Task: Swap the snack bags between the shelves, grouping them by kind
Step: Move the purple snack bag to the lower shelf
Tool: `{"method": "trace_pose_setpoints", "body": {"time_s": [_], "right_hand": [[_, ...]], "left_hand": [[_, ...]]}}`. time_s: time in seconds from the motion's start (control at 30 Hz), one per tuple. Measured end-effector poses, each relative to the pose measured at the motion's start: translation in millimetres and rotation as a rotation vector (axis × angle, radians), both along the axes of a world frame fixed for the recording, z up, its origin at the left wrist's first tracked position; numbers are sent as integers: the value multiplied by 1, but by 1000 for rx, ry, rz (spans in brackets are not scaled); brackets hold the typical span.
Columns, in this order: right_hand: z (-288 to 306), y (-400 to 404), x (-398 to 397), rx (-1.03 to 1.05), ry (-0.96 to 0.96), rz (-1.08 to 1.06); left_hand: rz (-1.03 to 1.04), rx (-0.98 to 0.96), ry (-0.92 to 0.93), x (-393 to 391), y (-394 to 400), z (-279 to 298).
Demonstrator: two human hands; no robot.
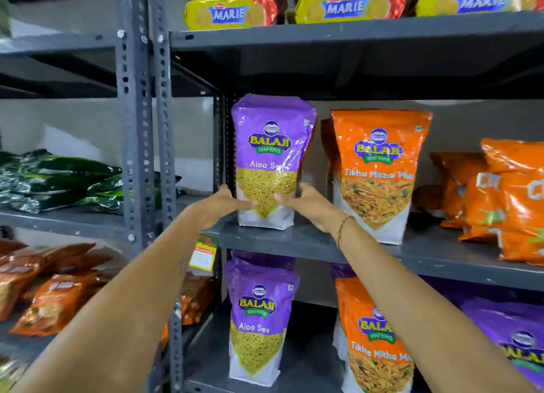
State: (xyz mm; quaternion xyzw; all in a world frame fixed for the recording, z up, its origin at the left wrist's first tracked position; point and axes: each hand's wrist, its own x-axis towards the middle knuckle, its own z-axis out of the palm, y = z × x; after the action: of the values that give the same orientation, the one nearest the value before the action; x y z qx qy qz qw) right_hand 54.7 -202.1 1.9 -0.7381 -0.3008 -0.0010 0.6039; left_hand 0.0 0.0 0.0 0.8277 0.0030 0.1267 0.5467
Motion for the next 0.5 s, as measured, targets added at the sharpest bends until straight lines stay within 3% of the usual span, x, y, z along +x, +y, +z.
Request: {"method": "trace_pose_setpoints", "body": {"time_s": [0.17, 0.3, 0.5], "right_hand": [[-3, 11, 9, 66, -47, -17], [-9, 10, 10, 102, -71, -87], [-8, -11, -34, 148, -71, -123]], "left_hand": [[-100, -81, -79, 16, 9, -10], [11, -27, -195, 14, 10, -15], [44, 91, -216, -33, -4, -15]]}}
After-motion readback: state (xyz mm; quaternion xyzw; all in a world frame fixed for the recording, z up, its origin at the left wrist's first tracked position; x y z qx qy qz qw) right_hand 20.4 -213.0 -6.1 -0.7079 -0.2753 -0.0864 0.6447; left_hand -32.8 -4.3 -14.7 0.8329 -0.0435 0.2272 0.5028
